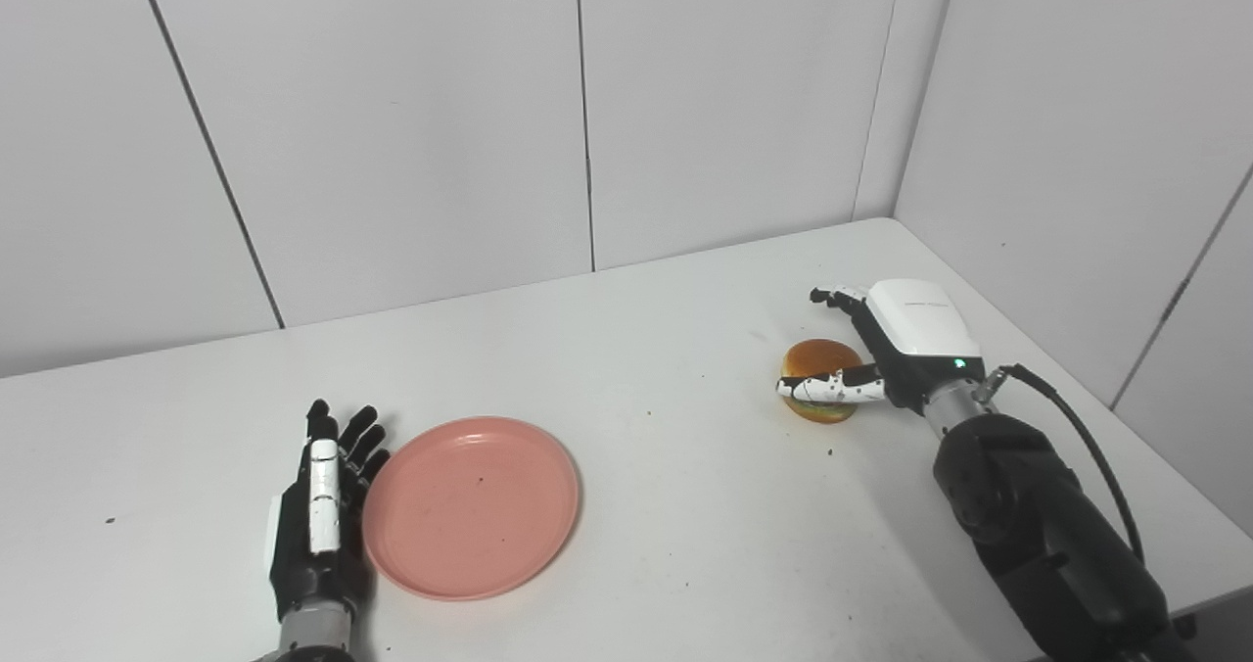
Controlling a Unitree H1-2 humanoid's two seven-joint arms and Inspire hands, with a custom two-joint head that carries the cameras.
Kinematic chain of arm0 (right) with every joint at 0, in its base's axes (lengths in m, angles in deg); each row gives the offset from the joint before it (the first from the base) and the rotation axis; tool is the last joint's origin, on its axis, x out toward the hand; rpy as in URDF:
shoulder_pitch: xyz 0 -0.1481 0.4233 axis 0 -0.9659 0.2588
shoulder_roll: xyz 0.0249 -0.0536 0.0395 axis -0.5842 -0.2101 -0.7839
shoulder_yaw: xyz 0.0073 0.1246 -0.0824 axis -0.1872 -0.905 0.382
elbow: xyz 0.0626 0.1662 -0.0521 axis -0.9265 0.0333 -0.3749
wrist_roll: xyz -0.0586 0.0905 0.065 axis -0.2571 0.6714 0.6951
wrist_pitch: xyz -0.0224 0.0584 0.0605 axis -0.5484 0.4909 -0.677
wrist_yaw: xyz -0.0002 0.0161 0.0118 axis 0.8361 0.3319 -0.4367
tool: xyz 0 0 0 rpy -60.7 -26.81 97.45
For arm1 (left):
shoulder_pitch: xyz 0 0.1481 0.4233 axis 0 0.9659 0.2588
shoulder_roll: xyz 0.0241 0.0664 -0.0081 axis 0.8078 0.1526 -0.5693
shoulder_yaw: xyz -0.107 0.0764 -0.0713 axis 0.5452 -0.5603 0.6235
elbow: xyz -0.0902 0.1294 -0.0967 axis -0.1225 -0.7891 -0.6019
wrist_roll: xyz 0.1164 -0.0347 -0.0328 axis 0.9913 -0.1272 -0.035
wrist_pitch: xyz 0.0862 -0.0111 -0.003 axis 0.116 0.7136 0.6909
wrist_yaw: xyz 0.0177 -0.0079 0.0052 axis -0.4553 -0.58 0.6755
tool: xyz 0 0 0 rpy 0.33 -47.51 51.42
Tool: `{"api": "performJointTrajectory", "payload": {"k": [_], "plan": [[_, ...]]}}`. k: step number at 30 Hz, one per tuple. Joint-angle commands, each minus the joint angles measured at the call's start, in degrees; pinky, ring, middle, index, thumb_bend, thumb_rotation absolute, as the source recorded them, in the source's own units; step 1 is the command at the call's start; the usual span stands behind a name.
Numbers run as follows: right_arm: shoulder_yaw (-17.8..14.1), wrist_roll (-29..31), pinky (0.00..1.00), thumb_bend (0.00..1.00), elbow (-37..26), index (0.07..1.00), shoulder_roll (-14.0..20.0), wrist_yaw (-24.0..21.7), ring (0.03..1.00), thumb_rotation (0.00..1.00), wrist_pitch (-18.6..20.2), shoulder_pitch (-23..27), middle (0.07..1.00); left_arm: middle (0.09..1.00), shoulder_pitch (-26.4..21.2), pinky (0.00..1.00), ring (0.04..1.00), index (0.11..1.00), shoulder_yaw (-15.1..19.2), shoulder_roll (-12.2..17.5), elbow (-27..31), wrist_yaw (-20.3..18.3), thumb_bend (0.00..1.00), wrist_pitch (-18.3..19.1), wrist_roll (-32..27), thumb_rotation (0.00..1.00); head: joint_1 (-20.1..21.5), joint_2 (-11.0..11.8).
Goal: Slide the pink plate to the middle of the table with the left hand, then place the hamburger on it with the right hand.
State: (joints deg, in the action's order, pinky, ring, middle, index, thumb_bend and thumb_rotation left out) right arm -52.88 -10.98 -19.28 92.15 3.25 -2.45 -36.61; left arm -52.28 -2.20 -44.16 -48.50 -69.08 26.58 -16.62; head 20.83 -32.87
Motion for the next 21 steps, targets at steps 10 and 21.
{"api": "performJointTrajectory", "payload": {"k": [10,21], "plan": [[1.68,1.04,0.58,0.89,3.31,0.76,2.95,2.75,0.729,0.64,-3.17,4.31,0.764,0.855,0.51,0.89,0.878,1.0,-0.32,-0.66,0.92,0.52,0.65,1.04,0.05,0.85,-0.82,-0.13],[2.57,1.25,0.58,0.88,6.11,0.756,4.1,1.7,0.73,0.65,-2.28,4.68,0.769,0.858,0.89,0.87,0.884,1.0,-0.76,-0.76,1.57,0.53,0.65,1.57,0.22,0.87,-1.2,-0.51]]}}
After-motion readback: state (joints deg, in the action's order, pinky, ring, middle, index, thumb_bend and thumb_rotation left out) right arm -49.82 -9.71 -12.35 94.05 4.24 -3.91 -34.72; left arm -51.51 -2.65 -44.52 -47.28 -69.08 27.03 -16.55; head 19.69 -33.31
